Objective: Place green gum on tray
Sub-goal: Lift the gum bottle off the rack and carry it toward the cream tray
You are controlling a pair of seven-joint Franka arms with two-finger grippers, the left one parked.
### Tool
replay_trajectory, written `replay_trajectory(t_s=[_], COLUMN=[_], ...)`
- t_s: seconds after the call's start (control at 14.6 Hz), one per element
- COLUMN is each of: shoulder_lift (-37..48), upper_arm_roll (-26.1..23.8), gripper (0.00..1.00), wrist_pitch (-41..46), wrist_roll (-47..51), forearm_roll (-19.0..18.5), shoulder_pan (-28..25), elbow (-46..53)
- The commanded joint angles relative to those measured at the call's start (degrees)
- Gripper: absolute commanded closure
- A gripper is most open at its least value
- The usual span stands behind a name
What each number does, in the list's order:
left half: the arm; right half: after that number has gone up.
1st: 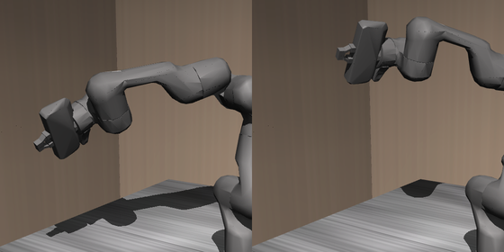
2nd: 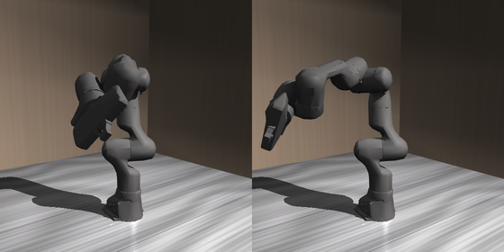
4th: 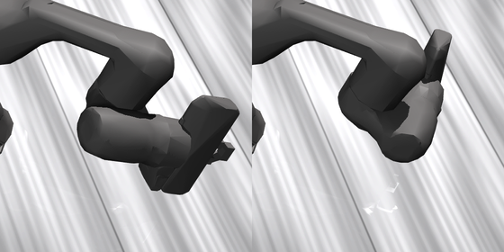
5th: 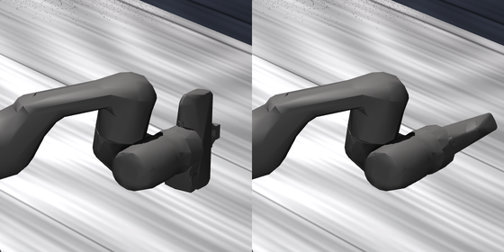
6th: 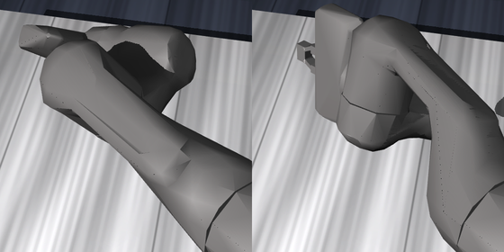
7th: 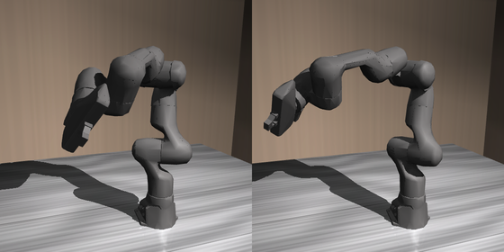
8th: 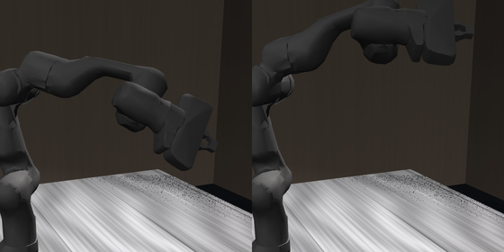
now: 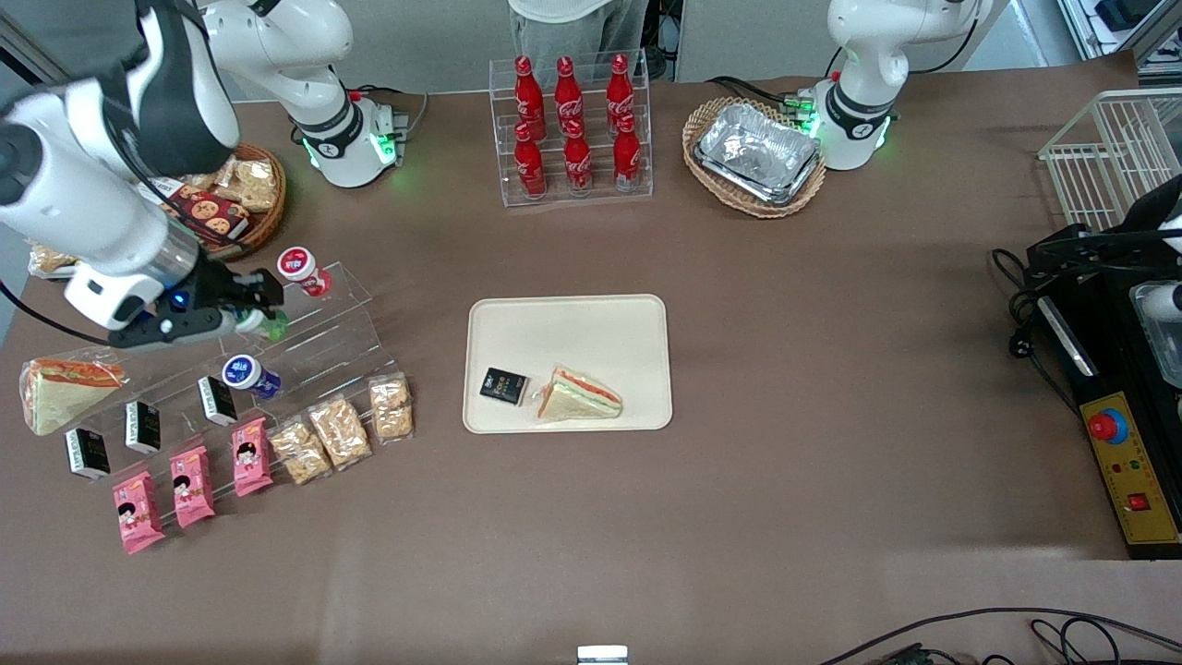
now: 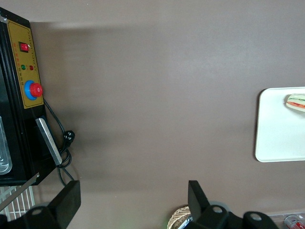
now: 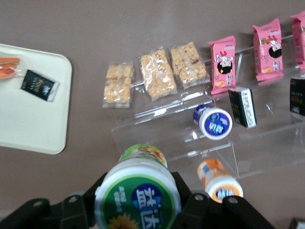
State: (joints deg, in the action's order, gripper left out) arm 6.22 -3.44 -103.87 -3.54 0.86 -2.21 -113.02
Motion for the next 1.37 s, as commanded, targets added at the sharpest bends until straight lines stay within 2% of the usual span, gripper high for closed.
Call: replay_trajectory(t_s=[0.0, 0.41, 0.76, 0.96, 1.31], shoulder_lift=[-1.4, -1.9, -6.4, -7.9, -9.7], upper_arm_roll=[0.0, -0.1, 0.1, 0.1, 0.1], gripper=[0.62, 0.62, 0.62, 0.61, 0.61], wrist_pitch=[9.9, 9.5, 1.8, -6.4, -28.8], wrist_roll=[4.7, 28.5, 49.0, 51.7, 56.8], forearm_roll=[1.2, 5.9, 6.0, 6.0, 5.4], shoulder_pan=[-2.4, -12.8, -23.9, -26.4, -32.5], elbow=[9.4, 10.8, 10.2, 4.8, -12.6])
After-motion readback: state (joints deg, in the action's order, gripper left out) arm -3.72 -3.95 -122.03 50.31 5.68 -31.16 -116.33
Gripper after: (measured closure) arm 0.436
